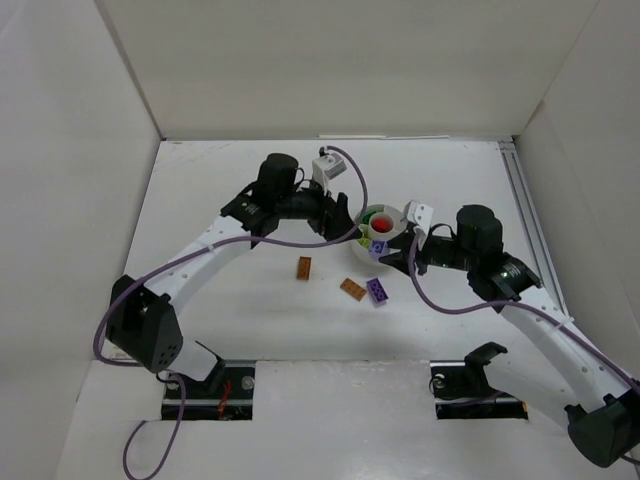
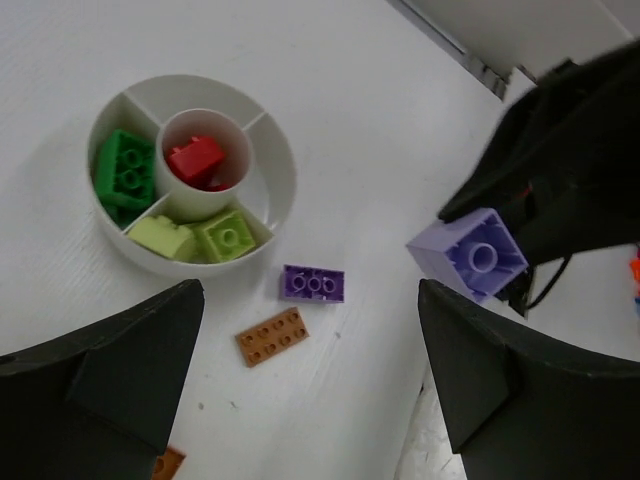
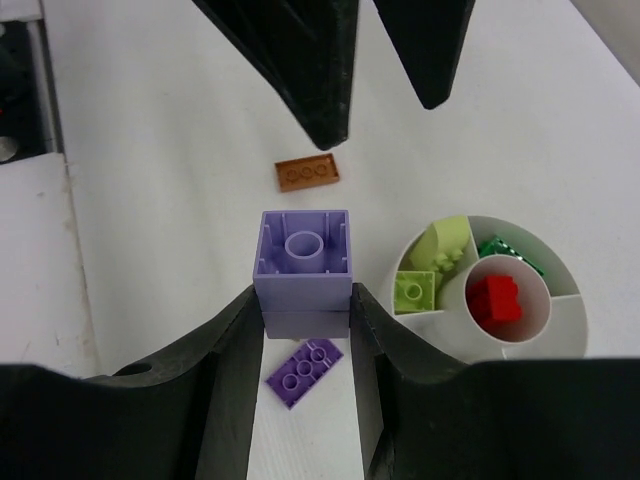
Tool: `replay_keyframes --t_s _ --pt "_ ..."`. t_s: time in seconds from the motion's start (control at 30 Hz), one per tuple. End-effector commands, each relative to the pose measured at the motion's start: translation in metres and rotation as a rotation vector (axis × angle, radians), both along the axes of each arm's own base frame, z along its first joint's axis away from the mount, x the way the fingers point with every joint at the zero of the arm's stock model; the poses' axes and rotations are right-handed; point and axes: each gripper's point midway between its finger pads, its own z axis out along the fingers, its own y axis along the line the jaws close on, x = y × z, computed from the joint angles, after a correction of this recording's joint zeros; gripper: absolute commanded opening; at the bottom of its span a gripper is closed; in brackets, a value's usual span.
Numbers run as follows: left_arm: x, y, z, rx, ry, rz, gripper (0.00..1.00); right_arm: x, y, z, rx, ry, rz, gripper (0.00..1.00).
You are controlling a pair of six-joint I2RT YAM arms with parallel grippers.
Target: Sort the legos into containers by color
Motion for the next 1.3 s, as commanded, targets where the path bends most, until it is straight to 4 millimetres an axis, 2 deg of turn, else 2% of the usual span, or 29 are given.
replay_keyframes --t_s 0.0,0.13,0.27,0.33,0.4,0.43,0.5,0.53,0.6,0.7,0.87,0.97,1.0,1.07,1.17,1.27 --pt "-0.032 -0.006 0.04 -0.125 -0.18 -0.184 0.85 -0.018 0.01 0.017 0.056 -0.094 0.168 0.01" --pt "-0.046 -0.007 0.043 -0.145 -0.23 -0.231 0.85 -0.022 0.007 0.022 0.07 -0.117 0.206 0.0" --pt "-0.049 -0.011 0.042 -0.15 -0.227 -0.251 0.87 -0.016 0.008 0.023 0.067 -0.105 0.189 0.0" --pt "-0.047 -0.018 0.034 -0.139 -0.232 -0.281 0.87 -0.012 0.01 0.022 0.067 -0.082 0.186 0.0" --pt "-0.06 -0.032 0.027 -0.122 -0.217 -0.344 0.89 -0.013 0.013 0.032 0.081 -0.096 0.207 0.0" --pt "-0.057 -0.039 0.027 -0.113 -0.219 -0.36 0.89 -0.013 0.014 0.026 0.075 -0.06 0.205 0.0" --pt "-0.061 -0.046 0.025 -0.098 -0.248 -0.4 0.87 -0.01 0.015 0.027 0.075 -0.059 0.204 0.0" --pt "-0.061 -0.046 0.027 -0.096 -0.256 -0.404 0.84 -0.01 0.015 0.031 0.081 -0.056 0.202 0.0" --pt "-0.06 -0.047 0.026 -0.093 -0.273 -0.42 0.75 -0.004 0.012 0.026 0.071 -0.031 0.166 0.0" --pt "-0.066 -0.049 0.025 -0.095 -0.279 -0.445 0.71 0.001 0.011 0.027 0.071 -0.015 0.139 0.0" --pt "-0.082 -0.056 0.017 -0.059 -0.329 -0.492 0.55 0.011 0.012 0.029 0.074 0.029 0.094 0.0" --pt "-0.085 -0.058 0.019 -0.059 -0.354 -0.51 0.5 0.015 0.014 0.027 0.069 0.04 0.094 0.0" --pt "-0.084 -0.059 0.024 -0.065 -0.363 -0.509 0.47 0.015 0.014 0.032 0.073 0.031 0.094 0.0" --pt "-0.085 -0.058 0.022 -0.06 -0.355 -0.51 0.35 0.014 0.015 0.027 0.069 0.05 0.102 0.0" --pt "-0.086 -0.057 0.031 -0.074 -0.379 -0.508 0.25 0.013 0.013 0.022 0.052 0.069 0.095 0.0" --pt "-0.085 -0.053 0.034 -0.069 -0.405 -0.493 0.24 0.009 0.008 0.014 0.017 0.072 0.095 0.0"
